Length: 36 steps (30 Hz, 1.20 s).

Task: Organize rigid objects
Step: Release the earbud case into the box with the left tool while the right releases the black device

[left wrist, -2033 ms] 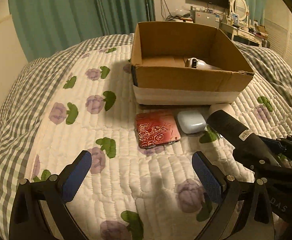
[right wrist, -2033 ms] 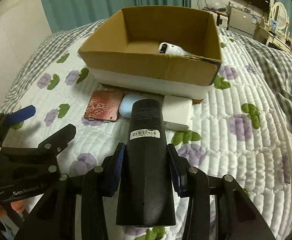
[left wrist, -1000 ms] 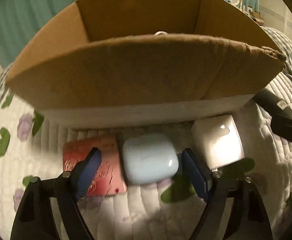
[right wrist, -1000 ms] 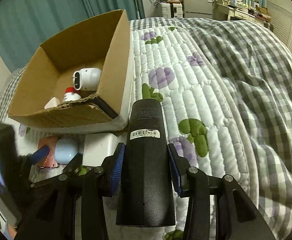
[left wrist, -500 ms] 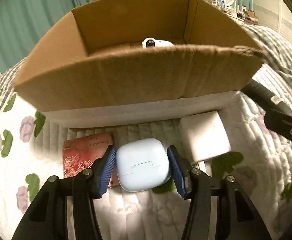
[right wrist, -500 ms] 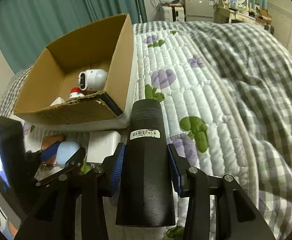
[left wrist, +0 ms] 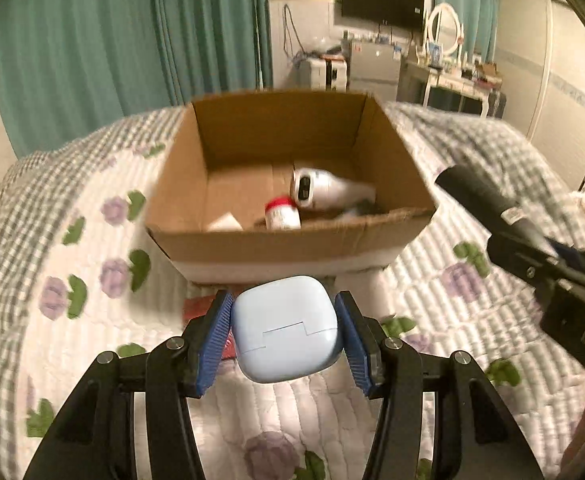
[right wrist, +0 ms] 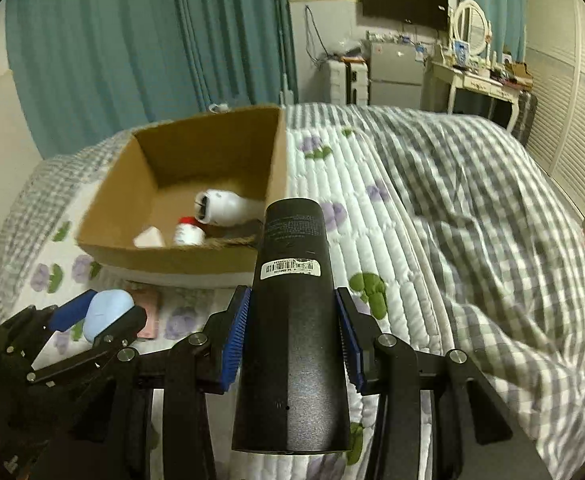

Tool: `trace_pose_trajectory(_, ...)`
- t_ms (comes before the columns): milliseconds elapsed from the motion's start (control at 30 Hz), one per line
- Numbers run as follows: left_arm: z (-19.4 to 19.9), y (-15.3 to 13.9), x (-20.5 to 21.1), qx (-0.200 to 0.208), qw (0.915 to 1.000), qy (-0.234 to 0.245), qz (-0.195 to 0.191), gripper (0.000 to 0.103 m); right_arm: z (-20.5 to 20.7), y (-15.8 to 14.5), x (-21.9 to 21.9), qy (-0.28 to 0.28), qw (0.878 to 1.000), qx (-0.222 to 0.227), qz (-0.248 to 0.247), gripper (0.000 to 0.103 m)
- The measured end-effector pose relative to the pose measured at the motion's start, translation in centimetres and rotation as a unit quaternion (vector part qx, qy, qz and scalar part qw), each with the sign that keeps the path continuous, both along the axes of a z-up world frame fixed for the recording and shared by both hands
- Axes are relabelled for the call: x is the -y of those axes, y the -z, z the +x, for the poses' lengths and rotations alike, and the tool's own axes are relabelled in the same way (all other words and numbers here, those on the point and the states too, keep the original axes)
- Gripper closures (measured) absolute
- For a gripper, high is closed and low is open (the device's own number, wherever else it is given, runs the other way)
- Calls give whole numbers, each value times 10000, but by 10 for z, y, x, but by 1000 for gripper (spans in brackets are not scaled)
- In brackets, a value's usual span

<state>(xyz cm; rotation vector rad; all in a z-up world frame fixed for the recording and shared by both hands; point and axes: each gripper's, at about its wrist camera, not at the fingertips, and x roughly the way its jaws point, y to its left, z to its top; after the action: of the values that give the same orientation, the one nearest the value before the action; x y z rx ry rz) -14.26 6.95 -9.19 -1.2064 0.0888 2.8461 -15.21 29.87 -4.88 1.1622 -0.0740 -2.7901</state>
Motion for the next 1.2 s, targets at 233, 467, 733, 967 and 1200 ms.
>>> trace_pose_trajectory(233,-9,-46,2,-372,9992,65,109,49,11,-41,11,-161,9993,-328,25,62)
trace_pose_trajectory(467,-35,-78,20,-665,9977,-68,84,49,-5,-80,32,-472,9969,-624,43,62)
trace_pose_trajectory(733,-87,-76,36,-658,9975,-224,-136,49,-55,-93,61,-828,9943,-677,-20,62)
trace_pose_trajectory(967,-127,-41,33,-341,9989,-246,-218,49,-98,-72,75,-978,9936,-553,120,62)
trace_pose_trajectory(1200,-146,-9,26,-148,9993,-163,-299,49,-127,-39,73,-1011,9943,-316,95,62)
